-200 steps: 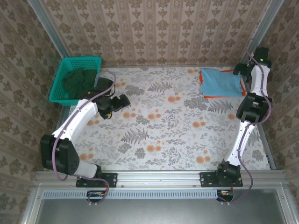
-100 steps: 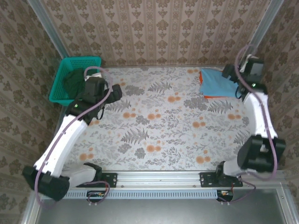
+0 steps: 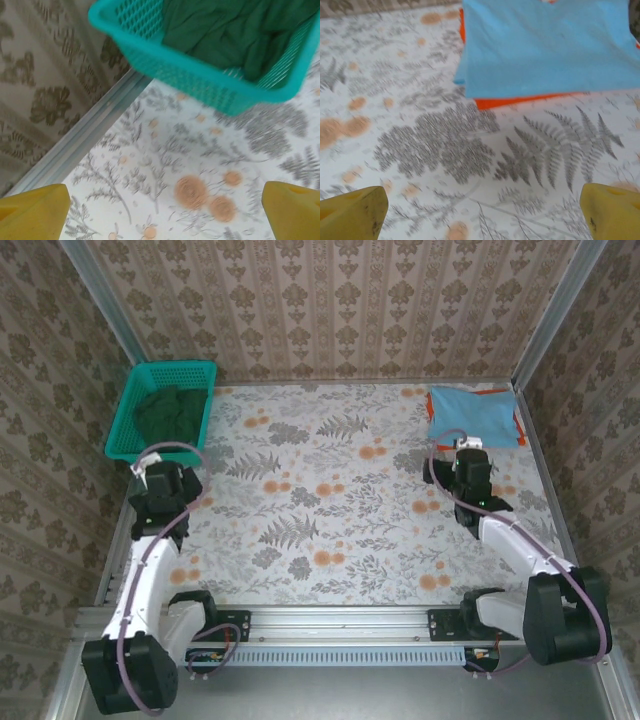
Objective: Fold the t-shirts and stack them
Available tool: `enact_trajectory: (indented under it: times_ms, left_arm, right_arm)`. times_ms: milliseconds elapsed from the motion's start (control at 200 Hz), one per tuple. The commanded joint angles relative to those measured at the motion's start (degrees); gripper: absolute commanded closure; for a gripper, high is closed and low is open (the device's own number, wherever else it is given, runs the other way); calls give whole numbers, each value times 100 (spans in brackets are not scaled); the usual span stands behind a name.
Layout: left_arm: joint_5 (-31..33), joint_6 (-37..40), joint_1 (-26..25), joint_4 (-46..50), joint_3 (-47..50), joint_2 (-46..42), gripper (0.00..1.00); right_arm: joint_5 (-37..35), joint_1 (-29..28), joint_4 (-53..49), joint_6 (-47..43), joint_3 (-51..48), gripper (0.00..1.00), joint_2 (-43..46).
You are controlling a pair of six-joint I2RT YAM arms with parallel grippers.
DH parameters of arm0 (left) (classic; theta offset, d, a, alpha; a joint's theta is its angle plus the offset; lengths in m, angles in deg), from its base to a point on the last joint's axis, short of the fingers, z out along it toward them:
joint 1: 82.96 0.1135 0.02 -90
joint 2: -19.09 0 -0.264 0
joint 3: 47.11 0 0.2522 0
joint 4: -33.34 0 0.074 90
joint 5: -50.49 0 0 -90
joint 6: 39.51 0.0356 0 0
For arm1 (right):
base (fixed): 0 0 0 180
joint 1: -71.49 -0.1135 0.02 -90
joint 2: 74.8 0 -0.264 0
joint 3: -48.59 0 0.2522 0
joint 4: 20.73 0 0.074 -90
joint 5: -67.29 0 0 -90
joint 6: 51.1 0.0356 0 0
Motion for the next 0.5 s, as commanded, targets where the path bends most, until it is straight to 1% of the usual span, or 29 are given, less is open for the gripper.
enact_trajectory:
  times_ms: [0,30,120,190,245,280,340,415,450,495]
  left_arm:
    - [-8,188,122,-991,563,43,0]
    - [-1,216,128,-1217,758,65,0]
    - [-71,319,126,-2332,1359,37,0]
    - [-222,416,126,-2933,1553,214,0]
    - [-421,611,124,-3184,1517,595,0]
    - [-516,783,106,-3281,1445,881,0]
    - [-549,1010,46,-3386,1250,1259,0]
    - [-736,1192,8,-3911,1158,1672,0]
    - [-802,1290,-1,-4112,1094,1874,0]
    - [-816,1309,-15,-4288,980,2131,0]
  right_arm:
    - [-355,-51,707,-327,-280,0,202]
    - [-333,-49,802,-415,-369,0,161]
    - [-216,-39,1069,-559,-546,0,-36]
    - [-90,-39,1271,-611,-550,0,-312]
    - [2,-39,1469,-630,-499,0,-626]
    - [29,-39,1261,-631,-295,0,-791]
    - [62,-39,1347,-622,-85,0,-1105]
    - [88,-39,1801,-621,16,0,-1338]
    - [100,-39,2024,-620,59,1,-1617]
    - [125,-39,1977,-718,227,0,-1793]
